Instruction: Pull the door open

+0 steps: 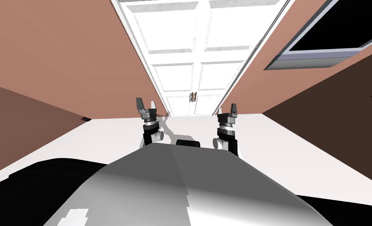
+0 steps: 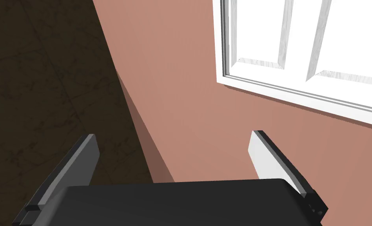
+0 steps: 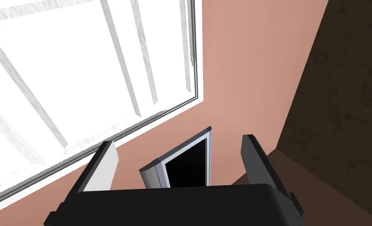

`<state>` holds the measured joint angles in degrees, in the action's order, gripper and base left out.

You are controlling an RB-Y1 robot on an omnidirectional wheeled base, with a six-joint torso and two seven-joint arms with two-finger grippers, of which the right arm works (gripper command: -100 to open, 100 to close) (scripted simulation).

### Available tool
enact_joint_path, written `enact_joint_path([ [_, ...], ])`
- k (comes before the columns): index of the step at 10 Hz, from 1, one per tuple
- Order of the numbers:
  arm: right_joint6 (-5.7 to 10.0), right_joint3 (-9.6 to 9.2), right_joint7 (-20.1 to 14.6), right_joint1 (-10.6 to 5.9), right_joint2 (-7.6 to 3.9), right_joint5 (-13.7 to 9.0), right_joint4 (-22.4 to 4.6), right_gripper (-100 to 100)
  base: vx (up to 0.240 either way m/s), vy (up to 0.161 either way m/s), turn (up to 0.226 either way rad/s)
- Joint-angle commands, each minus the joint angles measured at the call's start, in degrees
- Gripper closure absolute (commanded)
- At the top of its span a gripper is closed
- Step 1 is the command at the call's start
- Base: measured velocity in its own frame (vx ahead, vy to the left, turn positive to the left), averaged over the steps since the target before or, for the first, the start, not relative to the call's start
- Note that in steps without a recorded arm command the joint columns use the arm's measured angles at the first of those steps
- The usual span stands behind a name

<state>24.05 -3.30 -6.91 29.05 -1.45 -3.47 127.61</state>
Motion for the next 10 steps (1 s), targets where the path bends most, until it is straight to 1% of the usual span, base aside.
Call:
enact_joint_path([
  [1, 0.58, -0.3, -1.9, -0.72, -0.49, -0.9, -2.1, -100, 0.082, 0.008, 0.053],
  [2, 0.78, -0.4, -2.5, -0.97, -0.64, -1.1, -2.9, -100, 0.13, -0.005, 0.044],
  [3, 1.19, -0.61, -3.8, -1.47, -0.96, -1.7, -4.3, -100, 0.139, -0.019, 0.044],
  [5, 1.75, -0.89, -5.6, -2.17, -1.38, -2.6, -6.4, -100, 0.134, 0.003, 0.036],
  [7, 2.33, -1.19, -7.4, -2.89, -1.81, -3.4, -8.5, -100, 0.08, 0.001, 0.037],
  [10, 3.4, -1.74, -10.8, -4.23, -2.55, -5.0, -12.4, -100, 0.094, 0.008, 0.043],
])
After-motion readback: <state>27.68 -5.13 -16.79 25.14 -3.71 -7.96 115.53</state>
